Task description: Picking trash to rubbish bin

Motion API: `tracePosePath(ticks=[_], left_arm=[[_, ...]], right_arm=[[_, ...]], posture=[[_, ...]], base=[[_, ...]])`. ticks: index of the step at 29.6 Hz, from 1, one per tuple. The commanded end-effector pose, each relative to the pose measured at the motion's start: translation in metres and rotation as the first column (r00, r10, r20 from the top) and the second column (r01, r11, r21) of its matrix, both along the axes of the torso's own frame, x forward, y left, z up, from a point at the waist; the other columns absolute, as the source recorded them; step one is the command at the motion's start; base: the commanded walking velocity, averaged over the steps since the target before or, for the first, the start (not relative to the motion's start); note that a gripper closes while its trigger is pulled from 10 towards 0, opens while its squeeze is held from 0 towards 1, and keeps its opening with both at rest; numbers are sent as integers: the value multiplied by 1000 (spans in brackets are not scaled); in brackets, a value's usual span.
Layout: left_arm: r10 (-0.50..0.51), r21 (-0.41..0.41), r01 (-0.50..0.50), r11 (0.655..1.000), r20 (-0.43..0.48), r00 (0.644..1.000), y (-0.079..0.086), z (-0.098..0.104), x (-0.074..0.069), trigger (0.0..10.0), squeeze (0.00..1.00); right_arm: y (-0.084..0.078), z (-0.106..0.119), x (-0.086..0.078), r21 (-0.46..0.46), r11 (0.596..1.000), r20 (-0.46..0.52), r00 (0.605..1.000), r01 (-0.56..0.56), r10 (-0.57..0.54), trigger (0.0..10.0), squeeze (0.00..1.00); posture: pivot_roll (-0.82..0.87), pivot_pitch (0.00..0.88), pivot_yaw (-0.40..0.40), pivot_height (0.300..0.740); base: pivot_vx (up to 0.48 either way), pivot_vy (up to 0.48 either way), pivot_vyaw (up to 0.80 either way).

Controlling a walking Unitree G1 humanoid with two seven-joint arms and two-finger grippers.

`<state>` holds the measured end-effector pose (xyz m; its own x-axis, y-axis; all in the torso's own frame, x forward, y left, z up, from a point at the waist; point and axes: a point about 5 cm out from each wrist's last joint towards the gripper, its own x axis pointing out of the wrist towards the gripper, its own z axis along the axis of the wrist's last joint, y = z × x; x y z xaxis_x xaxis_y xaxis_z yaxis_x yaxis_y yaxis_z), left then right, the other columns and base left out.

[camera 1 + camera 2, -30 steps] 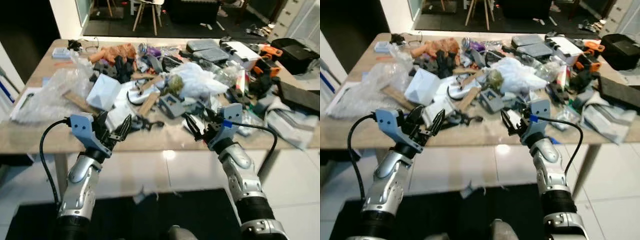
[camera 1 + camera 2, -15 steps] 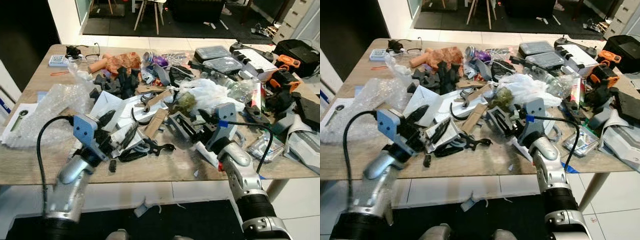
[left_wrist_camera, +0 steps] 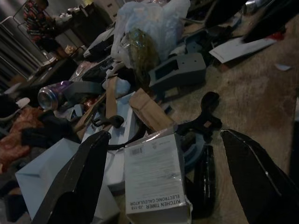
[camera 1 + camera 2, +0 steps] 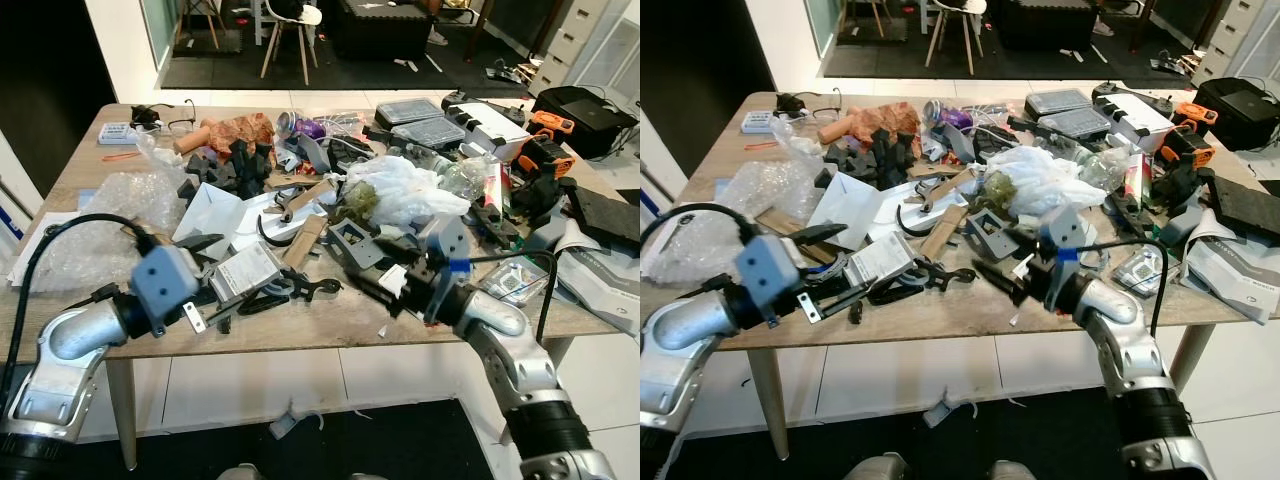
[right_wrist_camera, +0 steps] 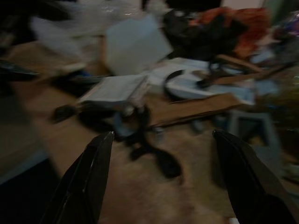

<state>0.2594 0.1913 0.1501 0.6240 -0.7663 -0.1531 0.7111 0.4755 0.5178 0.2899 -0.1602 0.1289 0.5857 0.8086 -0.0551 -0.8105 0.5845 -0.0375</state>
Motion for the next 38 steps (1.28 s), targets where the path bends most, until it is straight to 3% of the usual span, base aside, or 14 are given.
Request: tracePosePath(ticks=[1,8,9,16,19,24,27,38], left_arm=[[-2,53,0,999,51,999,-4,5,4,10000,1000],[7,123,-15,992,63,998,-8,2,11,10000,1000],[26,173,-37,984,63,998,-8,0,16,10000,0],[31,223,-35,974,23,999,-8,-7,18,10000,0],[1,201,24,979,-124,992,-16,-18,20,10000,0],[7,199,25,980,-154,988,-17,-21,22,10000,0],[76,195,-25,981,-262,962,-17,-29,34,10000,0],[166,216,-94,972,-346,923,-24,-40,40,10000,0]], right_arm=[[-3,2,-8,-30,996,-30,996,-86,85,10000,0],[-9,9,-18,-83,978,-60,981,-191,186,10000,0],[-9,10,-21,-86,972,-70,975,-218,212,10000,0],[-6,6,-25,-84,967,-86,969,-240,233,10000,0],[-2,5,-28,-83,964,-95,965,-252,245,10000,0],[-2,5,-28,-83,964,-96,964,-254,246,10000,0],[-2,6,-29,-84,963,-97,964,-255,246,10000,0],[-2,6,-28,-89,965,-96,966,-247,239,10000,0]], posture=[[-1,0,-35,740],[-2,0,-31,740],[-1,0,-31,740],[1,0,-29,740],[-5,0,-23,740],[-8,0,-20,740],[-16,0,-13,740],[-17,0,-13,740]], base=[[0,0,0],[0,0,0],[0,0,0],[0,0,0],[0,0,0],[0,0,0],[0,0,0],[0,0,0]])
